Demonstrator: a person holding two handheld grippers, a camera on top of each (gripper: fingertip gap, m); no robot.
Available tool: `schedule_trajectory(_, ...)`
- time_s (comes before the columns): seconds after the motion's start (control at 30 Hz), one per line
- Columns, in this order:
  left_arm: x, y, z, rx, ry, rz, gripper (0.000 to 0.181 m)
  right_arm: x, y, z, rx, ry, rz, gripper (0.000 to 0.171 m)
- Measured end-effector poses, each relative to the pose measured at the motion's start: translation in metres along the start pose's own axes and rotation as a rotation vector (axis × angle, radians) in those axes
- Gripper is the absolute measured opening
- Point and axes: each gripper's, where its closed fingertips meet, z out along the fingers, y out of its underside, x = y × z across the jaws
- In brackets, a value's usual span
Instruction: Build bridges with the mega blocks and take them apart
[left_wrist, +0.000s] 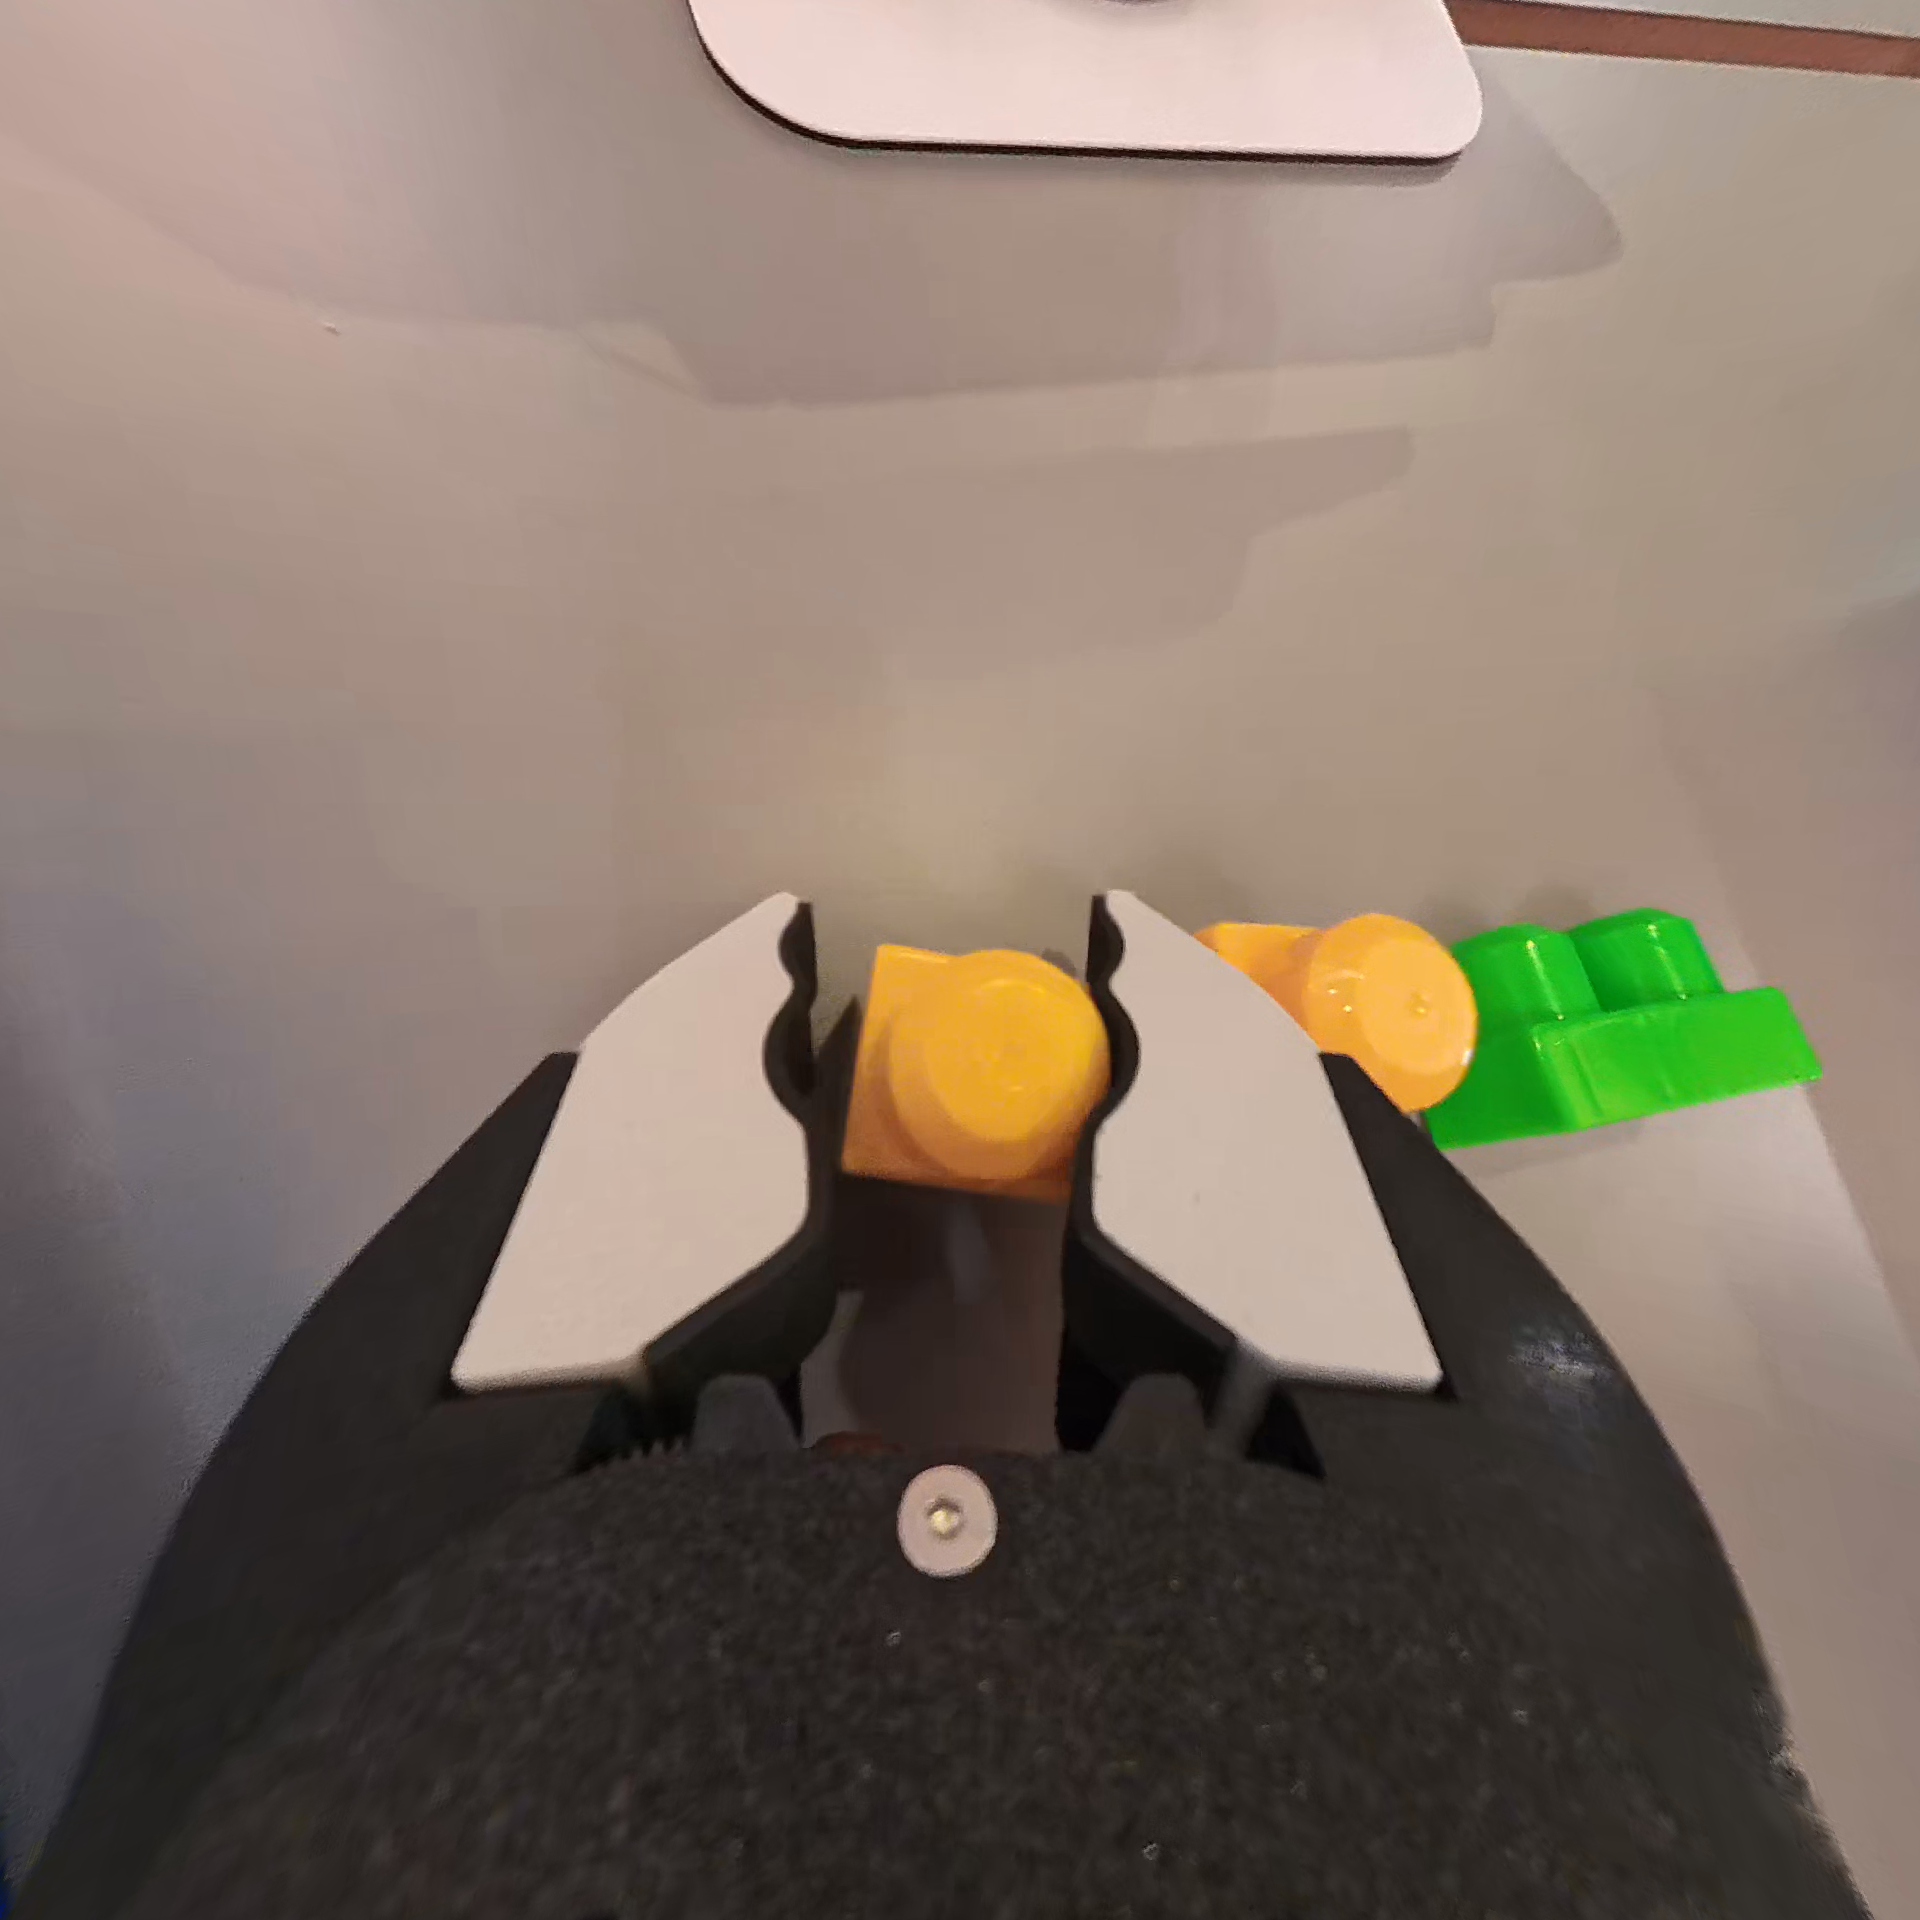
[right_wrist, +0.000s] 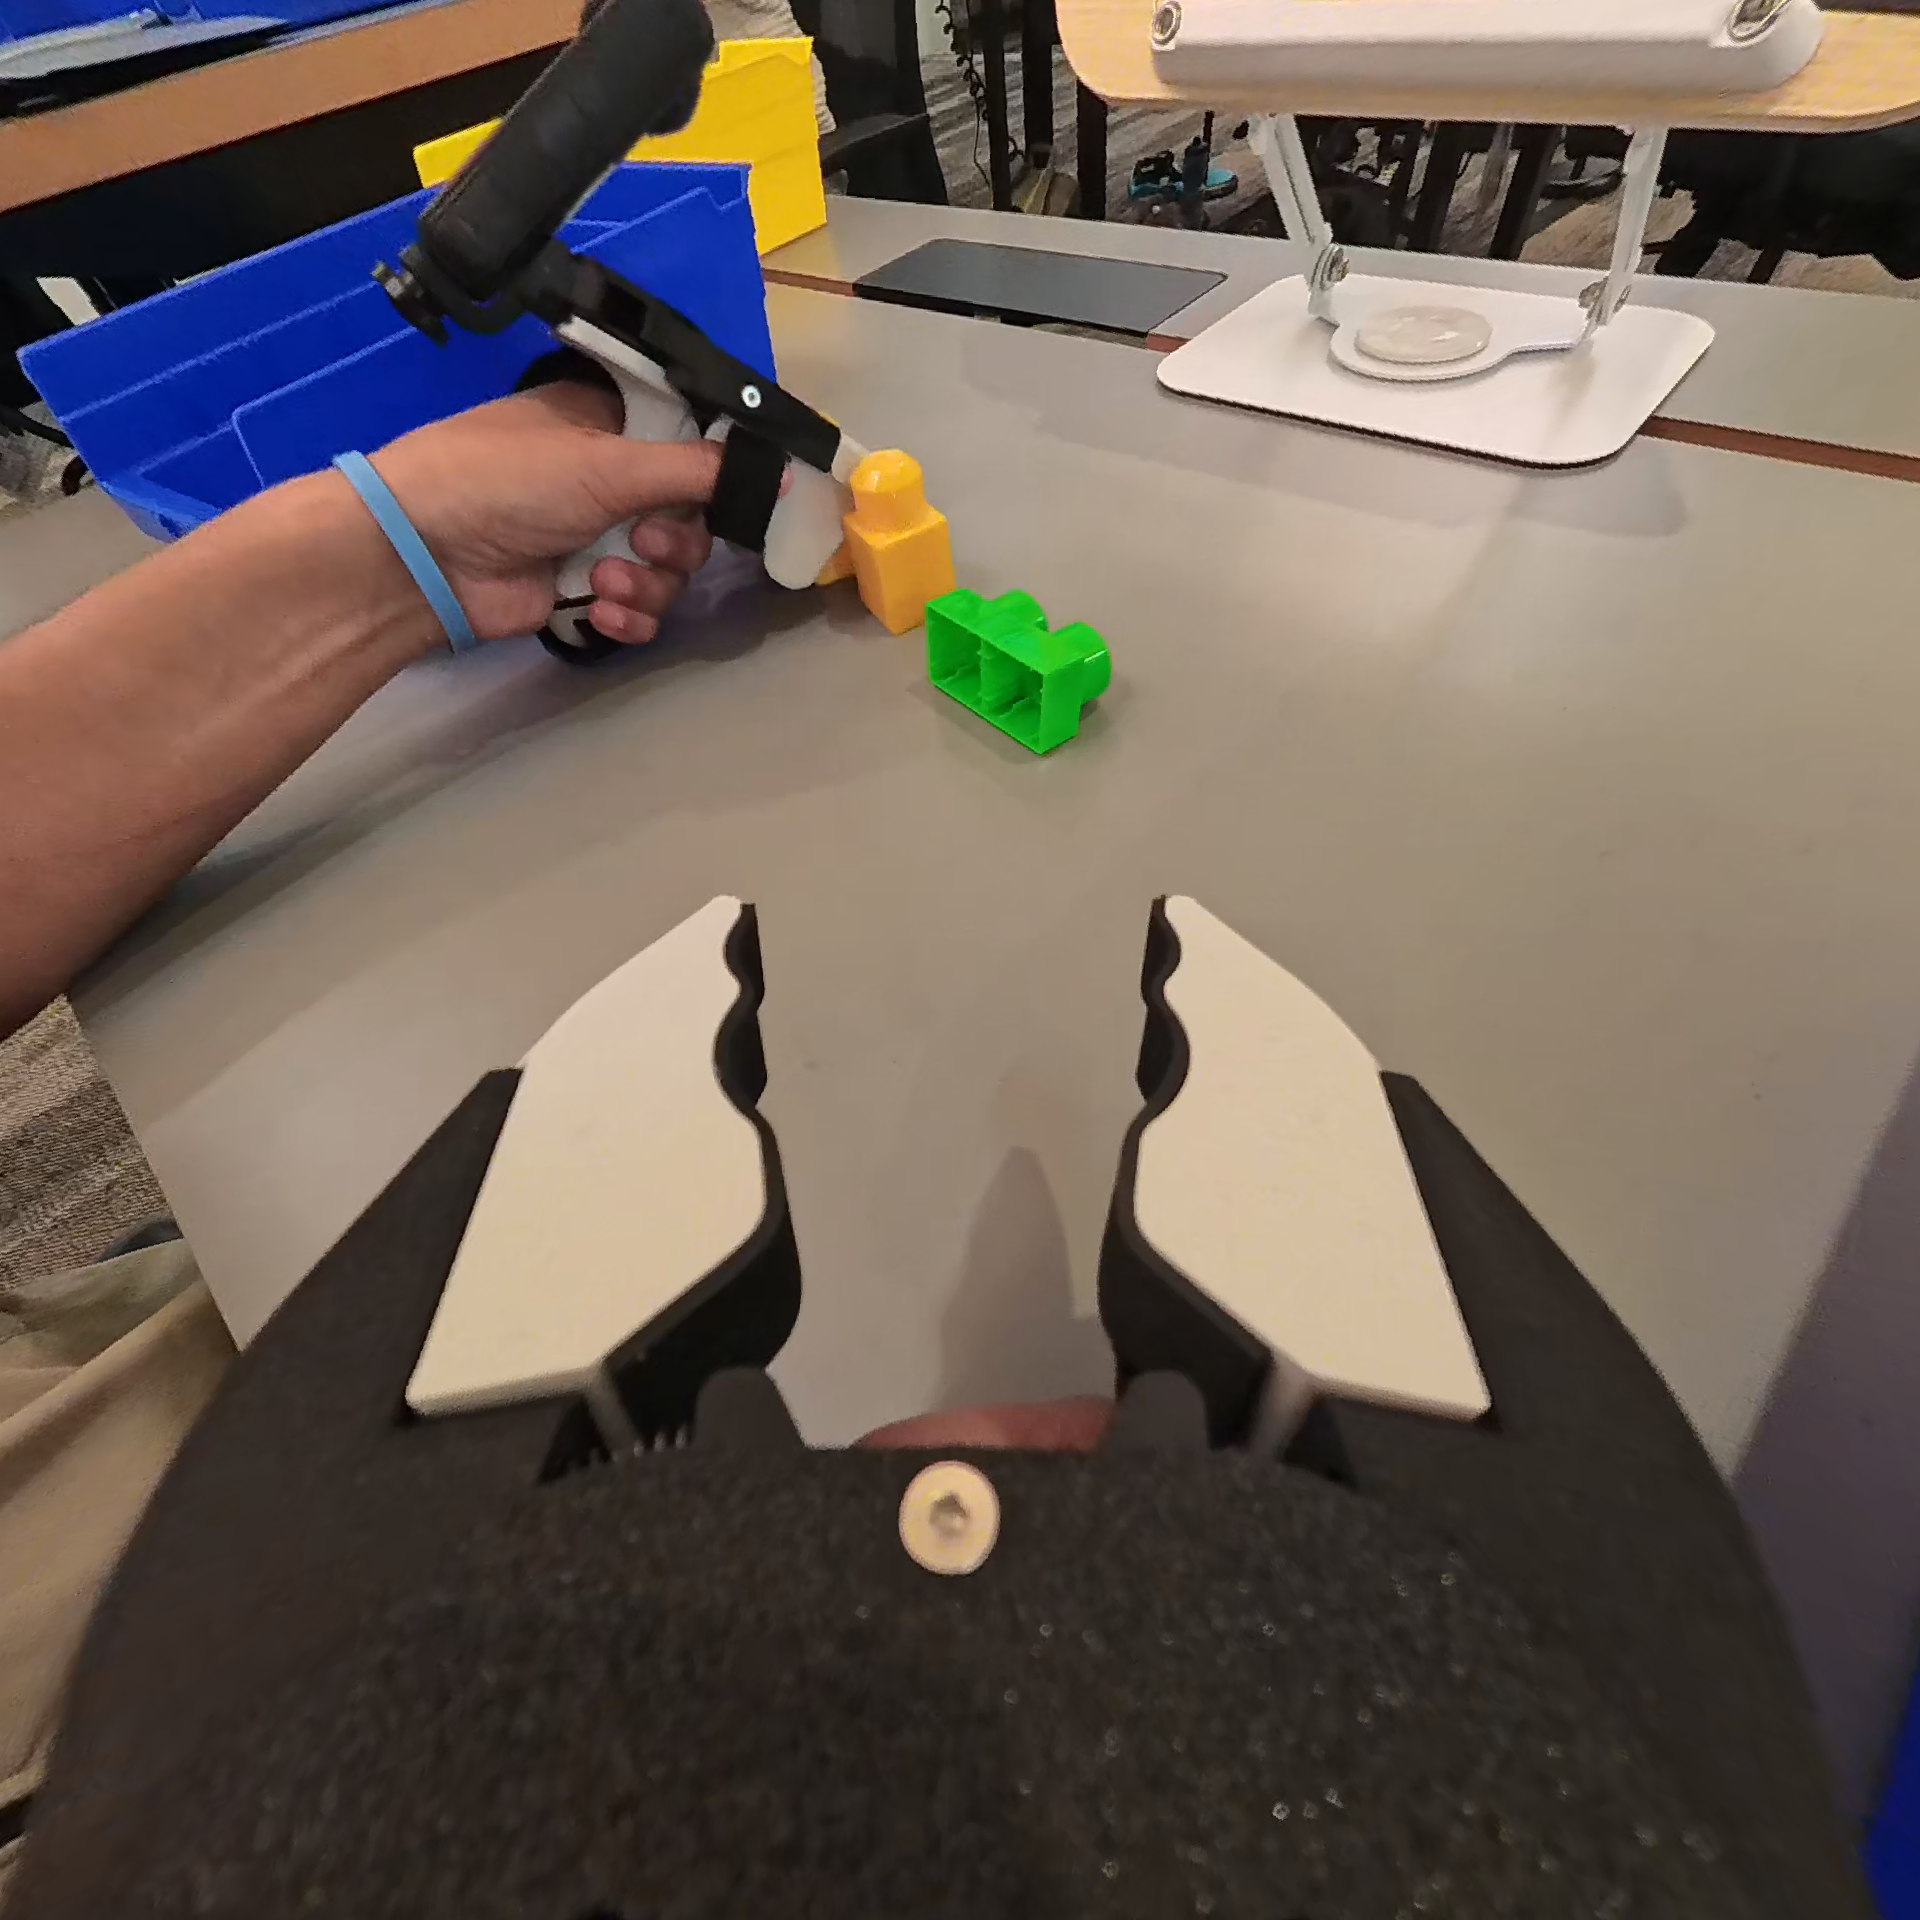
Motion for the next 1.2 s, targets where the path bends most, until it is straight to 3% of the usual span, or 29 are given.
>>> schedule_trajectory(0.2, 0.002, -0.017, -0.029, 0.117, 0.021, -0.039, 0.061, 0.003, -0.001, -0.002, 0.004, 0.007, 0.005, 0.070)
schedule_trajectory(0.37, -0.001, -0.020, -0.077, 0.241, -0.013, -0.067, 0.054, 0.003, 0.000, -0.001, 0.002, 0.008, 0.002, 0.070)
schedule_trajectory(0.43, -0.002, -0.010, -0.088, 0.249, -0.060, -0.052, 0.039, 0.003, 0.001, -0.001, -0.002, 0.008, 0.000, 0.070)
schedule_trajectory(0.5, -0.010, 0.001, -0.098, 0.259, -0.185, -0.028, 0.002, 0.004, 0.002, -0.001, -0.002, 0.013, -0.002, 0.070)
schedule_trajectory(0.53, -0.014, 0.006, -0.101, 0.267, -0.255, -0.012, 0.000, 0.003, 0.002, -0.001, -0.002, 0.013, -0.001, 0.070)
schedule_trajectory(0.7, -0.002, 0.020, -0.088, 0.240, -0.328, 0.088, 0.000, 0.001, 0.003, 0.000, -0.010, 0.012, -0.011, 0.070)
schedule_trajectory(0.87, -0.025, 0.011, -0.075, 0.218, -0.423, 0.058, 0.000, 0.000, 0.002, -0.001, -0.006, 0.017, -0.020, 0.068)
schedule_trajectory(1.03, -0.042, -0.009, -0.047, 0.165, -0.357, -0.001, 0.000, 0.000, 0.002, -0.001, -0.006, 0.014, -0.017, 0.068)
schedule_trajectory(1.2, -0.043, 0.004, -0.026, 0.068, -0.212, -0.075, 0.000, 0.002, 0.001, -0.002, -0.002, 0.017, -0.015, 0.068)
